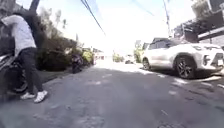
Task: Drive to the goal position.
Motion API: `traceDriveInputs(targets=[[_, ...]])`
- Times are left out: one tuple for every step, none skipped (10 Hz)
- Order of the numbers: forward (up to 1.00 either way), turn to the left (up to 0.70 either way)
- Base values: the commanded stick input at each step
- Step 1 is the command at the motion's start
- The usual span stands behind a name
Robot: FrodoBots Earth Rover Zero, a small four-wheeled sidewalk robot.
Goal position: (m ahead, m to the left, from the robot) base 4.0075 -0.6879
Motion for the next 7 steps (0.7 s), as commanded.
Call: traceDriveInputs(targets=[[1.00, 0.35], [1.00, 0.35], [1.00, 0.24], [1.00, 0.00], [1.00, 0.00], [1.00, 0.00], [1.00, 0.00]])
